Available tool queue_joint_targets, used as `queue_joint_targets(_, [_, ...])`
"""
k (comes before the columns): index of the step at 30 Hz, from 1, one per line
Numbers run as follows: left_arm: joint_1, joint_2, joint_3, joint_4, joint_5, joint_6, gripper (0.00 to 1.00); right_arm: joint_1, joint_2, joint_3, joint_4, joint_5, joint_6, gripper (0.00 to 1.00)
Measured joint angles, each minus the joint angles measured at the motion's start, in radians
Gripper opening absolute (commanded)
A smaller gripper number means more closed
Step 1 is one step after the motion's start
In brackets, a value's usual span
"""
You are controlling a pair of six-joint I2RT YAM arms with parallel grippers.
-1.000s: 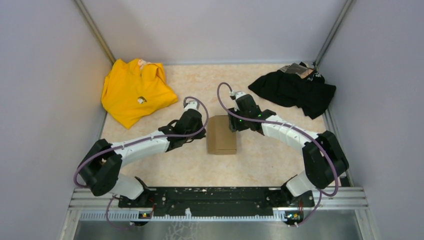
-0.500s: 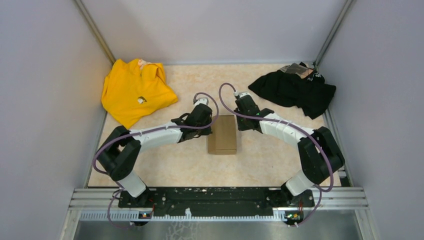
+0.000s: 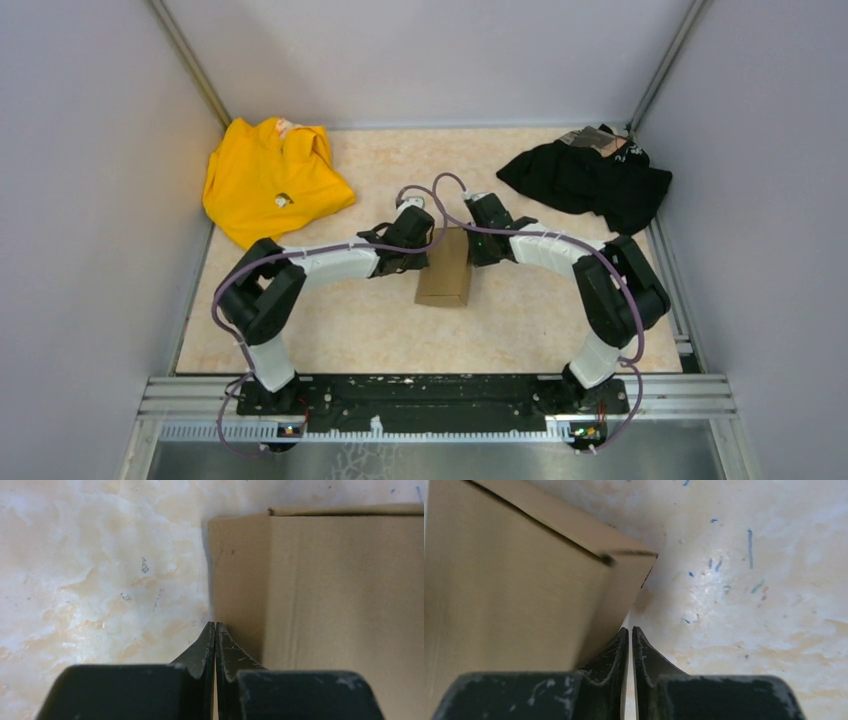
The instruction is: Fold the paper box
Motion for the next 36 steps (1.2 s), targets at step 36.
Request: queue_joint_targets(36, [0.008, -0.003, 0.024, 0.005, 0.049, 0.004, 0.01, -0.074, 0.002, 0.045, -0.08, 0.082, -0.089, 0.1])
